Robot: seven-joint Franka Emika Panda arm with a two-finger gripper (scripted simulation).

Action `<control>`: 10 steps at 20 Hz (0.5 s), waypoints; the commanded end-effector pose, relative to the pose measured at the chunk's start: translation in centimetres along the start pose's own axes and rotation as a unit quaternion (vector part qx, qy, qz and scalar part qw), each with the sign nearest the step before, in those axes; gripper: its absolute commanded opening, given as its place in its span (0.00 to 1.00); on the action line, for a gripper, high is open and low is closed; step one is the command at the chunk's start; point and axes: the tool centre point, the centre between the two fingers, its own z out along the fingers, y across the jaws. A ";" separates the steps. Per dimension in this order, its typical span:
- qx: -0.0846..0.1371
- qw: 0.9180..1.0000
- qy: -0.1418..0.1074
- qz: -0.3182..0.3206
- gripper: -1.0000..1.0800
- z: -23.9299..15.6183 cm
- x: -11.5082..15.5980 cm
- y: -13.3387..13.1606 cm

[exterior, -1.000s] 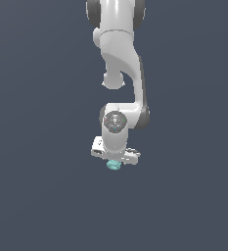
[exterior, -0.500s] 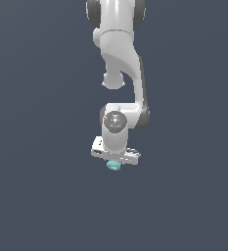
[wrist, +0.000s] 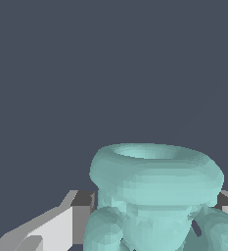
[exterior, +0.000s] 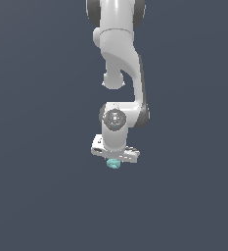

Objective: Pick up the object and move it to a goal position.

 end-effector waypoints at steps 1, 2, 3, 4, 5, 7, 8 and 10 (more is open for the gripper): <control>0.000 1.000 0.000 0.000 0.00 0.0 -0.5 0.2; 0.000 1.000 0.000 0.000 0.00 0.0 -0.8 0.3; 0.000 1.000 0.000 0.000 0.00 0.0 -1.1 0.5; 0.000 1.000 0.000 0.000 0.00 0.0 -1.5 0.6; 0.000 1.000 0.000 0.000 0.00 0.0 -1.8 0.7; 0.000 1.000 0.000 0.000 0.00 0.0 -2.7 1.1; 0.000 1.000 0.000 0.000 0.00 0.0 -3.1 1.2; 0.000 1.000 0.000 0.000 0.00 0.0 -4.2 1.6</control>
